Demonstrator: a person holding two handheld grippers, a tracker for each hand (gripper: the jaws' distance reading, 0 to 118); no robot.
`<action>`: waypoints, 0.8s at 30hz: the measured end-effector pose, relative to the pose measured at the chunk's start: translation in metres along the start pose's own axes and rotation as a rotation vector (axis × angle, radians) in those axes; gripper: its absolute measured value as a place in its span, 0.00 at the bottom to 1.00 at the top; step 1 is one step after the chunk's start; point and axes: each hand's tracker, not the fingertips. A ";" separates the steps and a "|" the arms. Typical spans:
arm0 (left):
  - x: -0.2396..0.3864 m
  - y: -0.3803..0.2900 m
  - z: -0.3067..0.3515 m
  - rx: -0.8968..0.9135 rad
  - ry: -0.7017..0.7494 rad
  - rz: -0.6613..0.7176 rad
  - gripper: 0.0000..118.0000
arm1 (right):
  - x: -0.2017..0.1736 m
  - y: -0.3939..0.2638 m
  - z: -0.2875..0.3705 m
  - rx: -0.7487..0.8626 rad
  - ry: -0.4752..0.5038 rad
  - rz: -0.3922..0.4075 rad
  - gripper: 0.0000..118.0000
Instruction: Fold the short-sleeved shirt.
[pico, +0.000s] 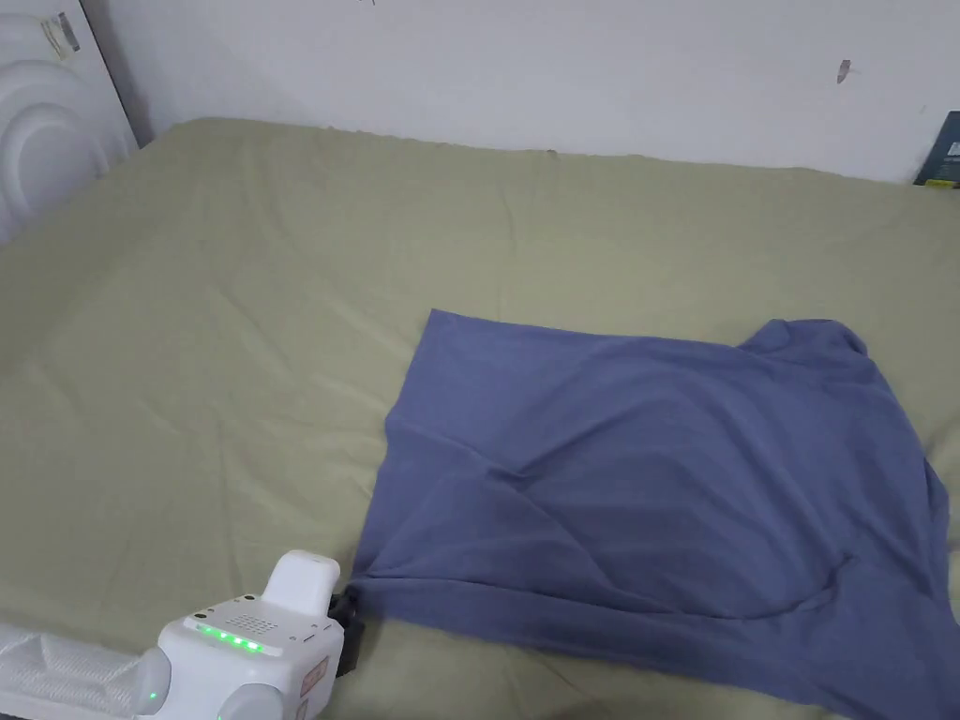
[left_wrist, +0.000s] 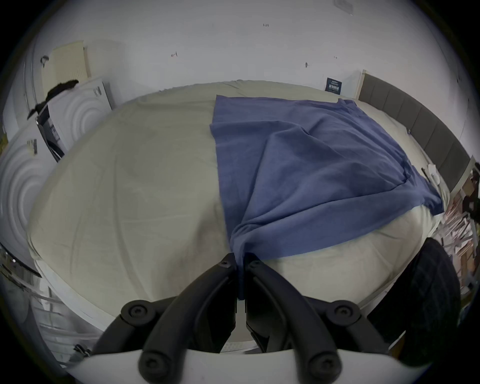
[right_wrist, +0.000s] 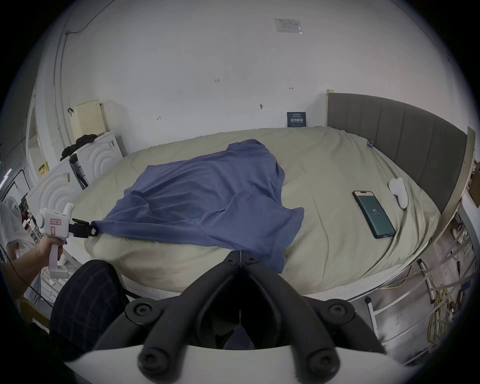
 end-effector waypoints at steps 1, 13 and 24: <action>0.002 -0.001 0.003 0.006 0.009 -0.003 0.01 | 0.002 0.002 -0.003 -0.011 -0.003 -0.001 0.00; 0.013 0.011 0.011 0.031 -0.004 0.029 0.01 | 0.046 0.019 -0.100 -0.272 -0.127 0.117 1.00; 0.010 0.013 0.011 -0.007 0.004 0.018 0.00 | 0.041 0.011 -0.126 -0.369 -0.019 0.102 0.04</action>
